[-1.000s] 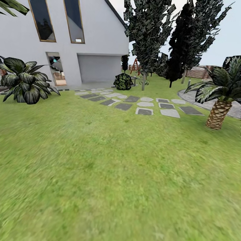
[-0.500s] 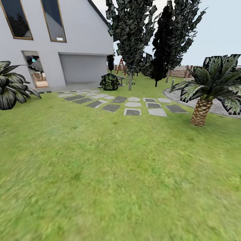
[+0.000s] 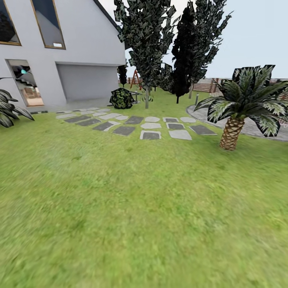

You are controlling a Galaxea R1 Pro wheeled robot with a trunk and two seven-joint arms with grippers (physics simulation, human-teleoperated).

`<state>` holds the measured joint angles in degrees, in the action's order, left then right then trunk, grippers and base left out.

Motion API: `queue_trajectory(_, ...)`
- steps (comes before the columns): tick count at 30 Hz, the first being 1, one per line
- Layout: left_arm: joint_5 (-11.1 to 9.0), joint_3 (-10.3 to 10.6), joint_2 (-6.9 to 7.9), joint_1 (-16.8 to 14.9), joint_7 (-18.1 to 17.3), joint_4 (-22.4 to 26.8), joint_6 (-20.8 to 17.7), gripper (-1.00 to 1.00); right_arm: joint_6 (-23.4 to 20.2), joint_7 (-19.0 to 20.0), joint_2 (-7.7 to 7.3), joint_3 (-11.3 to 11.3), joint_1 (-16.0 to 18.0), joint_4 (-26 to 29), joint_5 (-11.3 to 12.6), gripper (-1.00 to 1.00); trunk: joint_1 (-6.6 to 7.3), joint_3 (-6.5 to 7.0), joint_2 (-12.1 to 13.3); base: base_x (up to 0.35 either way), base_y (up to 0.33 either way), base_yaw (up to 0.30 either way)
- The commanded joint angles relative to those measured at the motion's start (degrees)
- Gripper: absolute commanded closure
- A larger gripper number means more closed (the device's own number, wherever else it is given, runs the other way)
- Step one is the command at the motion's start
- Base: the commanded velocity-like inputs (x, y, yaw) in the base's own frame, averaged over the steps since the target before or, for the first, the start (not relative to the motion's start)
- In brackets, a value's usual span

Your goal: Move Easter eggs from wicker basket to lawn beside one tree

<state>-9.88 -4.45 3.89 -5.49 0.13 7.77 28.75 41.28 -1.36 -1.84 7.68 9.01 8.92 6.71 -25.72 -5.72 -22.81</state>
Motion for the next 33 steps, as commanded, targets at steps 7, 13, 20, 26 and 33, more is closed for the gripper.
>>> queue_trajectory(7, 0.3, -0.3, -0.04, 0.0, -0.1, -0.1, 0.2, -1.0, 0.0, 0.1, 0.03, -0.3, 0.0, -0.2, 0.4, -1.0, -0.07, -0.12, -0.1, 0.339, 0.0, -0.001)
queue_trajectory(13, 0.3, -0.2, -0.1, 0.0, -0.2, 0.0, 0.2, -1.0, -0.1, 0.1, 0.06, -0.3, 0.1, -0.2, 0.4, -1.0, -0.07, -0.12, -0.1, 0.339, 0.0, 0.0)
queue_trajectory(20, 0.3, -0.3, -0.04, 0.0, -0.2, -0.1, -0.1, -1.0, -0.2, 0.1, 0.0, -0.3, 0.1, -0.1, 0.3, -1.0, -0.07, -0.12, -0.1, 0.339, 0.0, 0.0)
queue_trajectory(26, 0.3, -0.3, -0.05, 0.0, -0.2, -0.1, 0.0, -1.0, -0.2, 0.1, 0.0, -0.3, 0.1, -0.2, 0.3, -1.0, -0.07, -0.12, -0.1, 0.339, 0.0, 0.0)
queue_trajectory(33, 0.3, -0.3, -0.03, 0.0, -0.2, -0.1, 0.0, -1.0, -0.1, 0.1, -0.03, -0.3, 0.1, -0.1, 0.4, -1.0, -0.07, -0.12, -0.1, 0.339, 0.0, 0.0)
